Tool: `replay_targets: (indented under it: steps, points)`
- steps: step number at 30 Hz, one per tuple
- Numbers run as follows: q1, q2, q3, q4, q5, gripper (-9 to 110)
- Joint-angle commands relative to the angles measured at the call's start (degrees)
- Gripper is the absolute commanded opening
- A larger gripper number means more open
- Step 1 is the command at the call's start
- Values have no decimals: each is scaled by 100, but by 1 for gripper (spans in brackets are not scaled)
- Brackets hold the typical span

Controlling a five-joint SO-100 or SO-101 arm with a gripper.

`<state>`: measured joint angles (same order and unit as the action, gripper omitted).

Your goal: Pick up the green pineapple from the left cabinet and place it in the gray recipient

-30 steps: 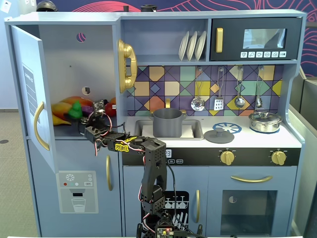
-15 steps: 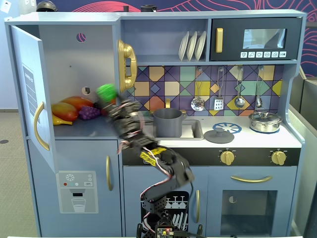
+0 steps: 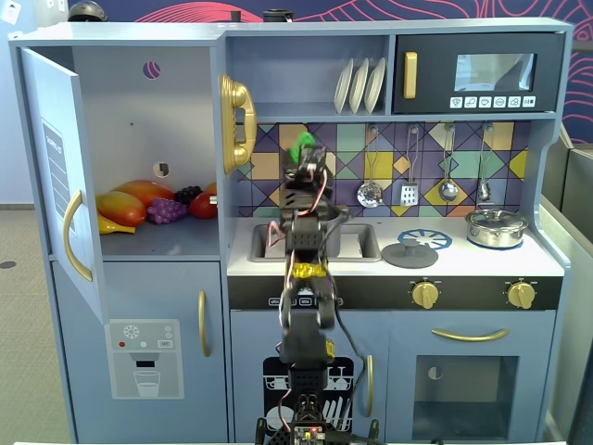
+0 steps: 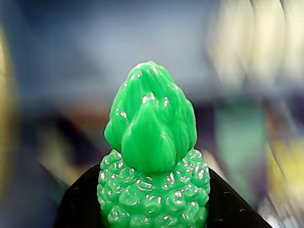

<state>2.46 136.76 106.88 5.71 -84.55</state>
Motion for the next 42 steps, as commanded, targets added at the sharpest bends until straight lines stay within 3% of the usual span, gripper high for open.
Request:
replay_targets:
  steps: [1, 3, 7, 9, 16, 21, 25, 28, 37, 40, 42]
  points:
    - [325, -1222, -1081, 703, -44, 0]
    - [272, -1714, -1354, 791, -246, 4]
    - [237, -2355, -1670, 659, 18, 32]
    - [211, -2408, -1696, 642, 105, 39]
    - [114, -571, -765, 1292, -9, 29]
    - [-18, 2013, 422, 4878, -105, 23]
    - [-44, 2672, 1556, 7119, -211, 20]
    - [18, 3006, 3059, 6917, 246, 16]
    - [-229, 3568, 6478, 5572, -53, 11]
    - [-352, 3516, 6513, 6170, 308, 7]
    - [-404, 3700, 6513, 6891, 26, 7]
